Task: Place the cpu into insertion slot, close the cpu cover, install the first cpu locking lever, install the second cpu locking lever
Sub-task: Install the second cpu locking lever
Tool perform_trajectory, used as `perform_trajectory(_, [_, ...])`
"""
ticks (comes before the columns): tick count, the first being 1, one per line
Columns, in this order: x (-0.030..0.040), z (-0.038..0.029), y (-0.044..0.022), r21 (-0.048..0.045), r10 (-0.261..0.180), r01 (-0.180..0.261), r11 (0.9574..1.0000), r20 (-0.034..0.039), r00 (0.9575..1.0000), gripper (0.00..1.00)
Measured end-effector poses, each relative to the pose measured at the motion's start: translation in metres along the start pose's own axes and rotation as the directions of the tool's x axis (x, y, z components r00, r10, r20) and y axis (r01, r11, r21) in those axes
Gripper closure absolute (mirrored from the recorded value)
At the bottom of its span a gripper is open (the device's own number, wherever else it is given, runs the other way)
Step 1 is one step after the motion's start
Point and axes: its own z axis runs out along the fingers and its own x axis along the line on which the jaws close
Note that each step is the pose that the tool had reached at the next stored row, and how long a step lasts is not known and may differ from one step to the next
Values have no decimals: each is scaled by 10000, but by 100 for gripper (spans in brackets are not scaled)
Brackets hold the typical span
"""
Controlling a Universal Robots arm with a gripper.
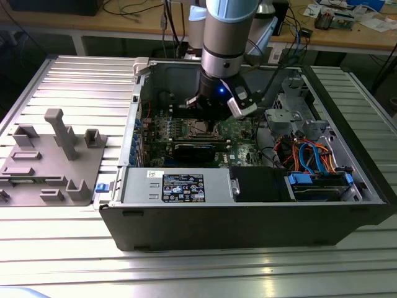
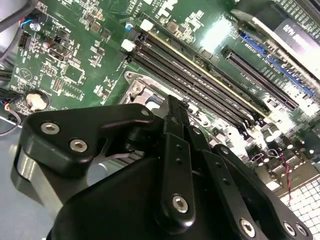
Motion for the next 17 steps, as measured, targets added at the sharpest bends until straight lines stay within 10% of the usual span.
perform_trajectory(17, [297, 96, -69, -394, 0, 1, 9992, 31, 10000, 89])
